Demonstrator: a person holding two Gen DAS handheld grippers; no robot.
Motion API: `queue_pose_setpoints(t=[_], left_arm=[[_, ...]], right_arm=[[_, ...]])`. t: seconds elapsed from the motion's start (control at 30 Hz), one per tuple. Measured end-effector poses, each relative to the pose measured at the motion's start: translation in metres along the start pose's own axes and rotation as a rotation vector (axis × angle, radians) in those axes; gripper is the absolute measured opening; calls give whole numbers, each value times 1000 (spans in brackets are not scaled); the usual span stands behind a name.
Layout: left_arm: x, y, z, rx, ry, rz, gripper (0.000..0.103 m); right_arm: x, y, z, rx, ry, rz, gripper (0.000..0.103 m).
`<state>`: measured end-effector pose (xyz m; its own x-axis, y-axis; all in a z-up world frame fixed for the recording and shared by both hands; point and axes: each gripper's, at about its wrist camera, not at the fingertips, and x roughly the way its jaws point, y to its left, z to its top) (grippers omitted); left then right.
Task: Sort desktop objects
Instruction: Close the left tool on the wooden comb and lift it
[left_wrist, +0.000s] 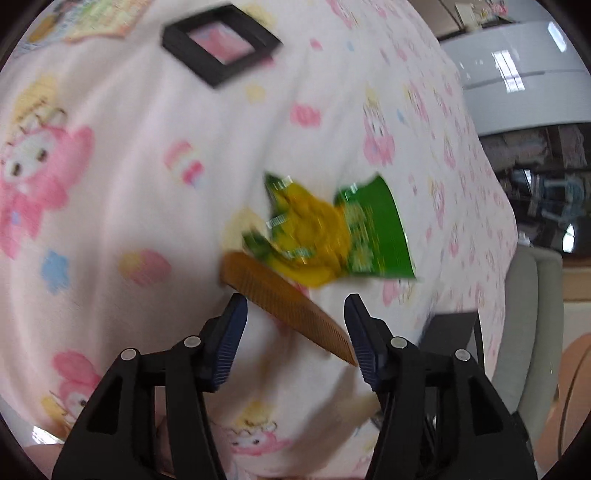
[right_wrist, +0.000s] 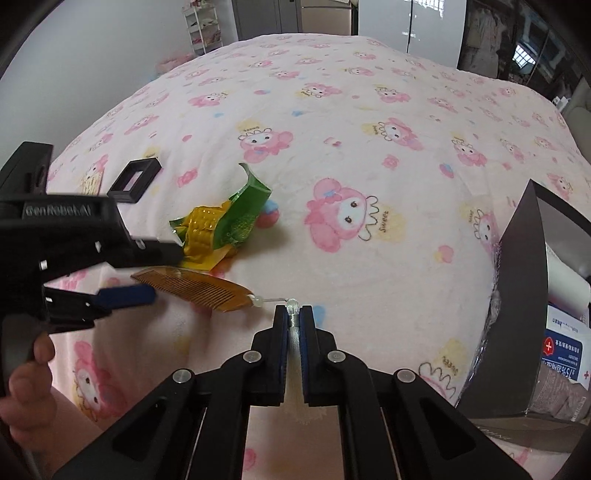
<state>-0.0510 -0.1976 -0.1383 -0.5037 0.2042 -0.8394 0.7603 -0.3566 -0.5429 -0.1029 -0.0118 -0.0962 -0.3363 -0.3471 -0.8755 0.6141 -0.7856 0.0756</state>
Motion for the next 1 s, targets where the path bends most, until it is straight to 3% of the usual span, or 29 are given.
queue_pose_setpoints(t=[0.17,0.27,0.43,0.5,0.7,0.87,0.97,1.0], left_arm=[[14,9,9,-81,-37,88,33],[20,-4,8,-49,-35,105,27],[64,-41,-15,69,171,41,26],[71,-56,-24,109,215,27,26],[60,-80,-29,150,205,0,26],[50,-72,-28,155,163,37,26],[56,-60,-26,166,172,61,28],[59,-56,-25,170,176,69,28]], right_arm=[[14,14,2,-10,10,14,4],[24,22,2,-20,23,17,5],[29,13,-3,16,42,13,6],[28,6,-6,35,44,0,6],[10,-16,-12,78,31,-42,8],[5,-28,-7,82,22,-66,9],[10,-34,-2,92,23,-70,17],[13,-36,0,104,24,-68,26]])
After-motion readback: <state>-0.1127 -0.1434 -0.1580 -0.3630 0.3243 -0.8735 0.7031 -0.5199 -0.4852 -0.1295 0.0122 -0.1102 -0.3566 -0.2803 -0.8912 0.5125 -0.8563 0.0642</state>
